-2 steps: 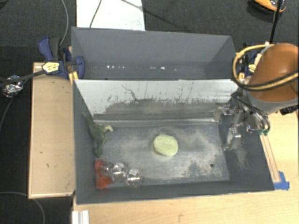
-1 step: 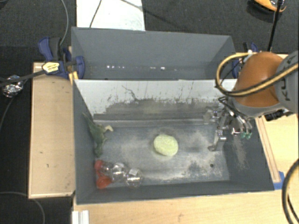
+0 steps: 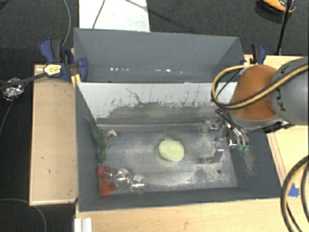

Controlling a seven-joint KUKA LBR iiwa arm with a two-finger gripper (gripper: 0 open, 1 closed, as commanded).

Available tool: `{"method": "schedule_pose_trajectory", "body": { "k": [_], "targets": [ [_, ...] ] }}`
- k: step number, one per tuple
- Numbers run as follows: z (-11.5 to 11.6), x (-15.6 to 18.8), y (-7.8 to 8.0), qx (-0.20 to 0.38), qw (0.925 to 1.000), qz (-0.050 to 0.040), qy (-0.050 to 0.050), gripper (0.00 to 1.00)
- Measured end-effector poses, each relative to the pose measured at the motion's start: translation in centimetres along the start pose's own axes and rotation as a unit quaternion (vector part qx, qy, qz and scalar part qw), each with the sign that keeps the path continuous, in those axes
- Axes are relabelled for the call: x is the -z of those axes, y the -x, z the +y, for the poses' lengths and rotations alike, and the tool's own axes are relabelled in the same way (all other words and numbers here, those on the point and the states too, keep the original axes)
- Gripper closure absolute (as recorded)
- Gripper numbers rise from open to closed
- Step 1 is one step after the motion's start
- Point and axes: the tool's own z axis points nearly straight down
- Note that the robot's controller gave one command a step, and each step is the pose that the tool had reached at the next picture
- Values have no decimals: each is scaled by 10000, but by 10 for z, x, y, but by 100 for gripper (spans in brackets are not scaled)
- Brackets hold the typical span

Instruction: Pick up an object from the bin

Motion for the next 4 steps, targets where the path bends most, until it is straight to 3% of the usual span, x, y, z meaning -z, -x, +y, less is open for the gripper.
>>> {"method": "schedule_pose_trajectory", "body": {
  "k": [1, 2, 3, 4],
  "targets": [
    [11, -19, -7, 384, 9993, 1, 0, 0],
    [14, -17, -12, 171, 9999, -22, -6, 0],
    [52, -17, -34, -116, 9999, -8, -3, 0],
    [76, -18, -40, -109, 9999, -12, 5, 0]
  ]
}}
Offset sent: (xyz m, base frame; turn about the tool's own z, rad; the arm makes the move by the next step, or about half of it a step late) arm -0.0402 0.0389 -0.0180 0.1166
